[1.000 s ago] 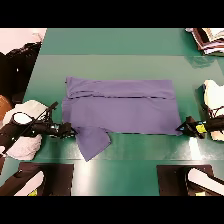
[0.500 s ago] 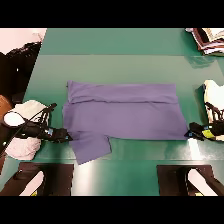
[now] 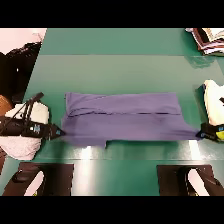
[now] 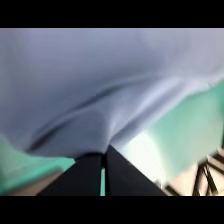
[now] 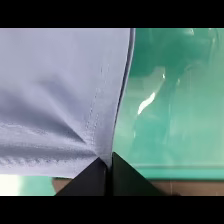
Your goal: Fold the shirts.
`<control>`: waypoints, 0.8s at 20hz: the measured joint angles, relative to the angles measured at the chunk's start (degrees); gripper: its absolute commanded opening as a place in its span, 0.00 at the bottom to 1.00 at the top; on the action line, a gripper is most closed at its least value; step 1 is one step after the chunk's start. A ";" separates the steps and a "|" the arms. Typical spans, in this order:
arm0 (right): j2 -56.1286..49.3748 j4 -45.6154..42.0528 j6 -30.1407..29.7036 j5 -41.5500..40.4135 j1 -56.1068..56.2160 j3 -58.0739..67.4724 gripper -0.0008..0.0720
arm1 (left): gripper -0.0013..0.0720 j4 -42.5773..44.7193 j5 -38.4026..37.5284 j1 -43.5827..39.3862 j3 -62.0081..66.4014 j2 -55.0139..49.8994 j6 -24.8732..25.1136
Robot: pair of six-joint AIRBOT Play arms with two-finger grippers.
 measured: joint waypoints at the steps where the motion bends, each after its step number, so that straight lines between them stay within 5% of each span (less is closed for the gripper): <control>1: -2.01 0.33 0.24 -0.90 0.59 2.23 0.03 | 0.05 0.11 2.14 0.00 1.01 -2.12 0.42; 8: -23.39 1.31 1.07 -7.19 8.37 18.32 0.03 | 0.05 -0.42 17.68 0.00 9.70 -24.68 4.46; 14: -39.21 2.62 1.57 -9.33 12.13 31.17 0.08 | 0.05 -4.50 23.50 0.00 20.61 -40.52 8.46; 15: -41.11 3.67 1.60 -9.40 12.31 32.98 0.36 | 0.24 -5.25 24.09 0.02 21.86 -41.83 8.85; 16: -42.95 4.81 1.60 -9.77 12.35 34.93 0.61 | 0.62 -5.68 24.63 0.00 22.88 -42.88 9.07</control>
